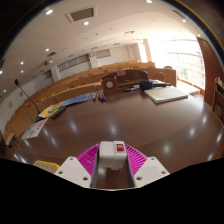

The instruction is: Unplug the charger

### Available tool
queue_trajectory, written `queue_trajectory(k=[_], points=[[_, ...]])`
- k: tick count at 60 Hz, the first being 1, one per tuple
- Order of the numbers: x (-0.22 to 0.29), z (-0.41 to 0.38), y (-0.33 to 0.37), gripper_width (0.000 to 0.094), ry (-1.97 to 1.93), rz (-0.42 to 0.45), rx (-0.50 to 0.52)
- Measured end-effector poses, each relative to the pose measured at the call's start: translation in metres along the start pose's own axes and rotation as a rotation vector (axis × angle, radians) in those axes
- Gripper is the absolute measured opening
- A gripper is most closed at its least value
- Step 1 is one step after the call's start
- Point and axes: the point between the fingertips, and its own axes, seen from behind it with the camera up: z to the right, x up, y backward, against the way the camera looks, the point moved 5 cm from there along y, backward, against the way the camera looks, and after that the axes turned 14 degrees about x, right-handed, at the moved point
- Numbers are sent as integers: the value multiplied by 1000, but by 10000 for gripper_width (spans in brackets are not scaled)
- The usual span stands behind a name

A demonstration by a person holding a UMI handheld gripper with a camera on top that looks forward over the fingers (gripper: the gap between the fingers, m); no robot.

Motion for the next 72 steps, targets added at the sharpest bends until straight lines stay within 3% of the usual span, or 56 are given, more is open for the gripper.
queue_trajectory(k=[4,9,11,30,51,72], points=[[5,16,4,549,15,-14,-44],[13,33,9,818,50,-34,-104],[17,37,12,862,65,-35,-118],[39,8,107,844,214,-8,-196],[-22,-67,251,848,238,-50,-235],[-34,-107,310,852,271,-15,-197]])
